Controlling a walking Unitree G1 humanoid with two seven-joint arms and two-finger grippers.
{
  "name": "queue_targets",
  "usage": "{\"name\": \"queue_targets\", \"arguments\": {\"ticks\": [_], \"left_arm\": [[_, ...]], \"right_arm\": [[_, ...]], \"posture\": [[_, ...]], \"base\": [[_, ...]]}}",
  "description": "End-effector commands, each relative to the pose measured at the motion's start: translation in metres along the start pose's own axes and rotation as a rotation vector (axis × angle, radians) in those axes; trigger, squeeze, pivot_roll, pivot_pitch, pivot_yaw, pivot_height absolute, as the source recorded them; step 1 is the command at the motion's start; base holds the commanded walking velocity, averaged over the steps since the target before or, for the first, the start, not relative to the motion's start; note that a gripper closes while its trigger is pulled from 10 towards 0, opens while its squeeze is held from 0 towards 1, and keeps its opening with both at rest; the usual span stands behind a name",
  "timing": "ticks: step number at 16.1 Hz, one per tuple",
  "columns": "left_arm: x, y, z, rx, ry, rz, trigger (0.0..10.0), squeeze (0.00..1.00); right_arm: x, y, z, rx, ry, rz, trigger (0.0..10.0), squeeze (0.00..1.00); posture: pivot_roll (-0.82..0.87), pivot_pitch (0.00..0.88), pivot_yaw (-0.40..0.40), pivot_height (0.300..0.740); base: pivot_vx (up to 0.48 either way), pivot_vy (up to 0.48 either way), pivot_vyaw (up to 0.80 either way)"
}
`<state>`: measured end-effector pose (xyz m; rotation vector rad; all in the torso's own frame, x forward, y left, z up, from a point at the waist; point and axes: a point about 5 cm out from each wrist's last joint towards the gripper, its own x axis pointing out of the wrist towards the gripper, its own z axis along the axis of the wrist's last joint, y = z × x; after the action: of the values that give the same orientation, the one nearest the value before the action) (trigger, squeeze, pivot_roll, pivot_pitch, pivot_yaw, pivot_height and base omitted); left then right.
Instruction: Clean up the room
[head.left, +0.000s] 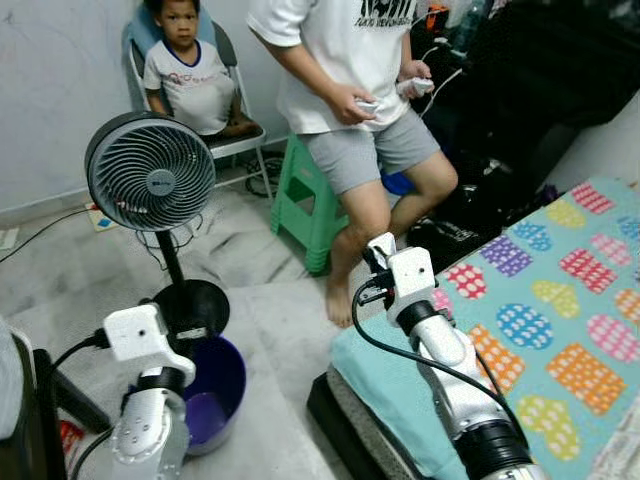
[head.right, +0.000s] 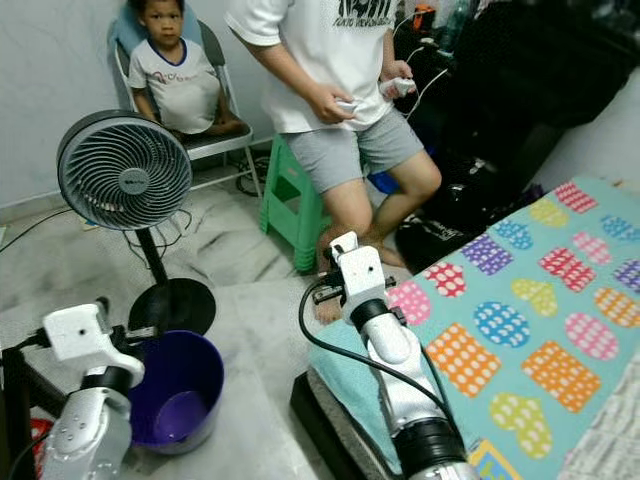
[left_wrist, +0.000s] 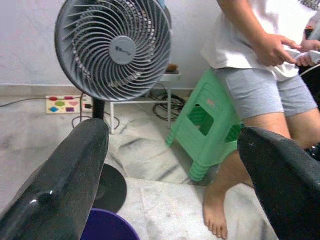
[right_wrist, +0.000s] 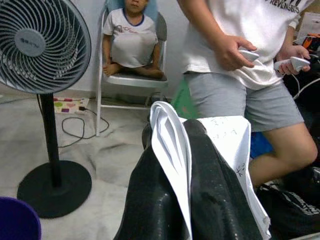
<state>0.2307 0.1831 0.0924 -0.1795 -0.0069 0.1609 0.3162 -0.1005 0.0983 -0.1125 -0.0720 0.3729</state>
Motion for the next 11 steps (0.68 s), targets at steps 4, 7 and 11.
{"name": "queue_targets", "arguments": {"ticks": [4, 7, 11], "left_arm": [[0.003, 0.0, 0.009, 0.021, -0.024, -0.004, 10.0, 0.0], [0.008, -0.004, 0.007, 0.019, -0.013, -0.038, 10.0, 0.0], [0.03, -0.02, 0.011, 0.023, -0.015, -0.135, 10.0, 0.0]], "right_arm": [[0.006, 0.008, 0.008, 0.009, -0.04, 0.026, 10.0, 0.0], [0.007, 0.004, 0.01, 0.041, -0.063, -0.038, 10.0, 0.0], [0.002, -0.002, 0.01, 0.054, -0.084, -0.112, 10.0, 0.0]], "posture": [[0.09, 0.029, -0.125, 0.74], [0.07, 0.0, -0.067, 0.74], [0.01, 0.0, 0.012, 0.74]], "base": [[0.0, 0.0, 0.0], [0.0, 0.0, 0.0], [0.0, 0.0, 0.0]]}}
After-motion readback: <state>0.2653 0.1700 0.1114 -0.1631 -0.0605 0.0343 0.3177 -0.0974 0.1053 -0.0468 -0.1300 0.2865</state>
